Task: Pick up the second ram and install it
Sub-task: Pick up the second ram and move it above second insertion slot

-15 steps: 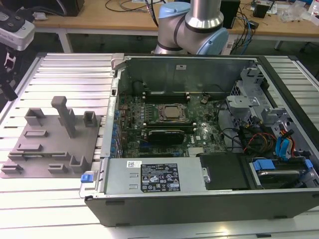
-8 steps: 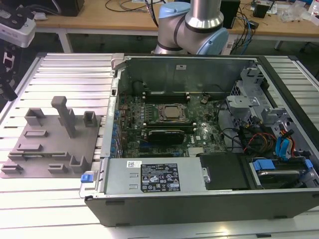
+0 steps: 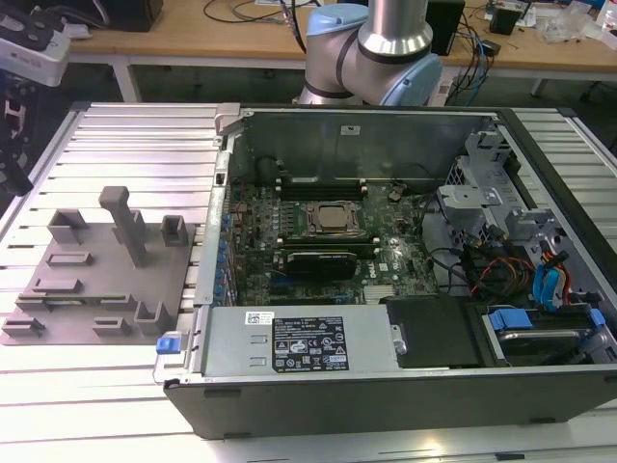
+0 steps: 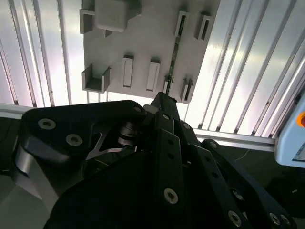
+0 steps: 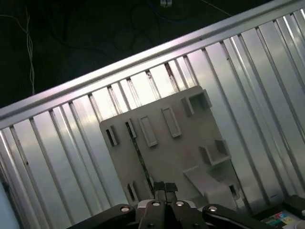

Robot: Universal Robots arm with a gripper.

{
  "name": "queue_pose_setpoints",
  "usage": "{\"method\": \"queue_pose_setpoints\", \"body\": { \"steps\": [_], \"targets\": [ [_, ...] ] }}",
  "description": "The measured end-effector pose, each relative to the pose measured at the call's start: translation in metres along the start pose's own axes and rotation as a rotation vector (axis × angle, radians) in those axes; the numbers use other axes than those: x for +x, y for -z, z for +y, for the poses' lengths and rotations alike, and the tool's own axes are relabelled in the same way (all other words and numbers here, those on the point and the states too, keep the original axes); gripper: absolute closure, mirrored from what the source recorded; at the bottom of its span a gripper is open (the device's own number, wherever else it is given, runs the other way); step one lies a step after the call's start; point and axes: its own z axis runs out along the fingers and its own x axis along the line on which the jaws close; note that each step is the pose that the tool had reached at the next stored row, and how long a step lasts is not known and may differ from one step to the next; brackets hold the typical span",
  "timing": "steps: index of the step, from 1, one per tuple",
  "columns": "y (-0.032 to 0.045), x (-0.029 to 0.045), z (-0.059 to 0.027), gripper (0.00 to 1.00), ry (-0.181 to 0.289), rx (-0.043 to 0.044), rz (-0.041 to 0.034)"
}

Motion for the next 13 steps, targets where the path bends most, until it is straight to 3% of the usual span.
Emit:
{"method": "queue_pose_setpoints", "body": {
  "steps": [13],
  "targets": [
    [0.0000,0.0000,0.0000,0.92,0.191,-0.0041,0.0083]
  ]
}}
